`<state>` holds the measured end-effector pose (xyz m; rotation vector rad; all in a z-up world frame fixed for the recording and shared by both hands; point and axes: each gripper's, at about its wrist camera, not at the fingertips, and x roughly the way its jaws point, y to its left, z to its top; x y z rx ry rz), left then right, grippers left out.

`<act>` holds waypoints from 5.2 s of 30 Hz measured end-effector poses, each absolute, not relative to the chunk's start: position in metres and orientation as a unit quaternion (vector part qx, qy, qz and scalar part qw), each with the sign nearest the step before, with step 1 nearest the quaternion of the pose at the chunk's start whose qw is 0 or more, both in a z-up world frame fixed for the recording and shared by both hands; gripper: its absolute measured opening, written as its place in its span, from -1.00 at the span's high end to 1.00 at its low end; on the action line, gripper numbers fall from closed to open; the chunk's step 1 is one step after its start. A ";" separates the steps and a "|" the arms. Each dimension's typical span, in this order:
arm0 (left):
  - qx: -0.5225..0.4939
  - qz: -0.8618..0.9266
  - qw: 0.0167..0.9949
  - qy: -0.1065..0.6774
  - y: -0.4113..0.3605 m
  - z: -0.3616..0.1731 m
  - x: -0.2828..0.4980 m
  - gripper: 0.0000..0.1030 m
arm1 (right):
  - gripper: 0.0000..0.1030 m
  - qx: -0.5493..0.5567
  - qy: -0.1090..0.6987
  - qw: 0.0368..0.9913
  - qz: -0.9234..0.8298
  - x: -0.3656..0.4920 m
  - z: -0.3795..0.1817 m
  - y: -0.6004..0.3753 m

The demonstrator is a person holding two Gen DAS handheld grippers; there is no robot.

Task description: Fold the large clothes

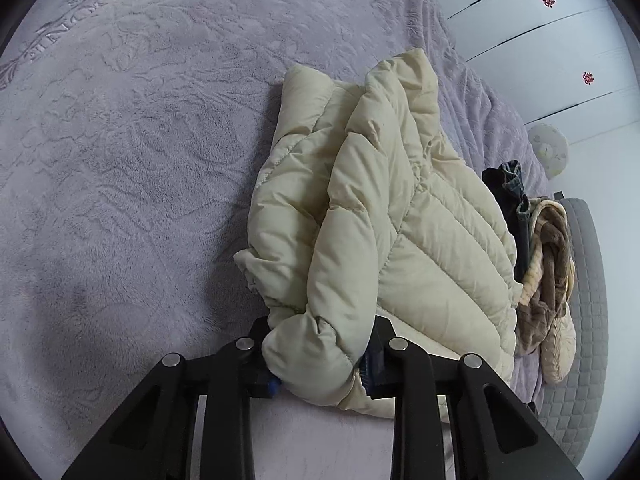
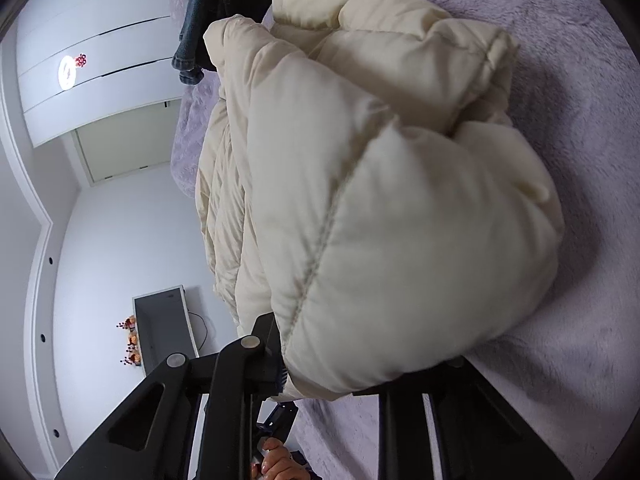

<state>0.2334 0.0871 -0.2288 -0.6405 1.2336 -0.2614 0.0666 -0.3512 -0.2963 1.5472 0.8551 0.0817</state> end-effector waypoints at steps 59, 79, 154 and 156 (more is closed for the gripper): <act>-0.100 -0.101 0.770 0.622 0.129 -0.182 0.184 -0.90 | -1.00 0.237 0.589 0.772 0.021 0.112 -0.139 -0.249; -0.141 -0.175 0.740 0.634 0.131 -0.216 0.228 -0.90 | 0.53 0.200 0.574 0.793 0.042 0.187 -0.159 -0.233; -0.093 -0.354 0.725 0.583 -0.085 -0.124 0.182 0.55 | 0.75 0.585 0.483 0.625 0.184 0.198 -0.276 -0.391; -0.101 -0.348 0.727 0.583 -0.083 -0.124 0.184 0.55 | 0.75 0.579 0.497 0.619 0.186 0.208 -0.274 -0.394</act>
